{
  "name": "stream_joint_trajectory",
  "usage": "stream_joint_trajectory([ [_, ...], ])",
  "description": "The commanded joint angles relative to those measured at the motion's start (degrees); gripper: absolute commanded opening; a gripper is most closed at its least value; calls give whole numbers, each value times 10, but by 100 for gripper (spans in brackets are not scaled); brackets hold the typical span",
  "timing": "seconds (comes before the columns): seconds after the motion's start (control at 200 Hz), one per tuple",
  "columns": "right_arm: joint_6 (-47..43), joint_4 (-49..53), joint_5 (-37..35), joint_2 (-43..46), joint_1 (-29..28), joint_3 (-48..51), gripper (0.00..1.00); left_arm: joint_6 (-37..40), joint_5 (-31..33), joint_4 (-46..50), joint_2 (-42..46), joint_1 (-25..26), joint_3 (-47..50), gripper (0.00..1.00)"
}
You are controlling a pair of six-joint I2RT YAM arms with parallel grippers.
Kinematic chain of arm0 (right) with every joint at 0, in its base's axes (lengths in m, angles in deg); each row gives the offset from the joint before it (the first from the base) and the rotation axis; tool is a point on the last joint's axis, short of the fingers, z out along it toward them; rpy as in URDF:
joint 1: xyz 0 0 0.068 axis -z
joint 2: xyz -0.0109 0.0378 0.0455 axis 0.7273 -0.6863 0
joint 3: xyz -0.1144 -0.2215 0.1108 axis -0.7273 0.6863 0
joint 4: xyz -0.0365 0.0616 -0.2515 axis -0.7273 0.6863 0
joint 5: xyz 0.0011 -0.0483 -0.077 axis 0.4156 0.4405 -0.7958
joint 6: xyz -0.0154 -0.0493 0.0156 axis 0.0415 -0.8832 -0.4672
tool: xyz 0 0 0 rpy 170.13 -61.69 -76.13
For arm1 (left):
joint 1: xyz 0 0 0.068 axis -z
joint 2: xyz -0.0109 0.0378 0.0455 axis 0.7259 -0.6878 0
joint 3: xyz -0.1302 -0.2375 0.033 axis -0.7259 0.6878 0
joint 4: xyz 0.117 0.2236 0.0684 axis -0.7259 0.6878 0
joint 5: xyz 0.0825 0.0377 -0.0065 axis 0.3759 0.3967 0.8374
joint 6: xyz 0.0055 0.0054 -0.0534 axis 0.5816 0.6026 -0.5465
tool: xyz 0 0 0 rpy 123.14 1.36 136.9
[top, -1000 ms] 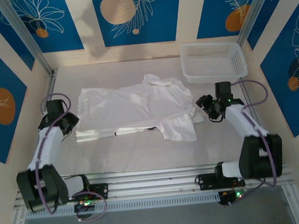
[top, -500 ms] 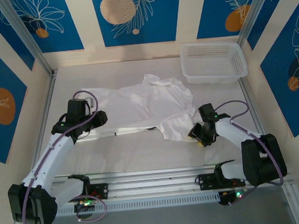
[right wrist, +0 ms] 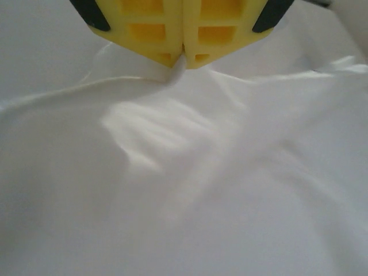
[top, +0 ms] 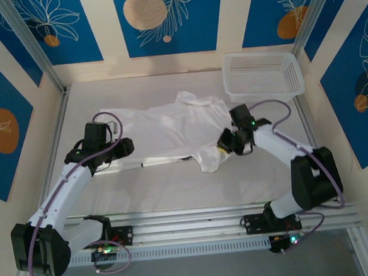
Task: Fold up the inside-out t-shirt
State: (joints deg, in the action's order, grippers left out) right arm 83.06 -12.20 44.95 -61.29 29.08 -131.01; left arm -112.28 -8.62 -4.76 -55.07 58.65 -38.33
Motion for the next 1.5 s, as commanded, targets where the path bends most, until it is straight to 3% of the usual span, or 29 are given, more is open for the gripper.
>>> stream_joint_trajectory([
  [0.0,19,-9,2,-79,19,-121,0,11,-28,-17,-14,4,1,54],
  [0.175,26,27,-53,-218,76,-283,2,13,-21,-14,-35,4,-11,56],
  [0.265,-16,71,-40,-245,82,-344,37,16,-10,-7,-46,3,-16,56],
  [0.37,-52,92,-66,-213,68,-329,48,5,31,-7,-63,4,-12,57],
  [0.44,-42,67,-72,-170,59,-262,47,-21,90,-2,-84,4,-17,56],
  [0.49,-26,26,-70,-140,51,-196,42,-42,132,4,-107,2,-27,46],
  [0.575,4,-59,-75,-112,36,-94,22,-62,162,6,-160,1,-55,0],
  [0.695,21,-103,-79,-132,28,-40,0,-75,160,-29,-254,-9,-95,0],
  [0.82,3,-101,-105,-137,7,-19,0,-88,151,-35,-335,-32,-127,0],
  [0.93,16,-106,-123,-115,-9,33,0,-108,153,-65,-353,-44,-93,0],
  [0.98,30,-99,-117,-103,-9,58,5,-118,147,-68,-352,-49,-69,0],
  [1.18,115,-132,-114,-25,-32,212,8,-162,124,-128,-277,-69,79,0],
  [1.495,246,-85,-96,140,-98,379,7,-221,102,-31,-25,-62,240,0],
])
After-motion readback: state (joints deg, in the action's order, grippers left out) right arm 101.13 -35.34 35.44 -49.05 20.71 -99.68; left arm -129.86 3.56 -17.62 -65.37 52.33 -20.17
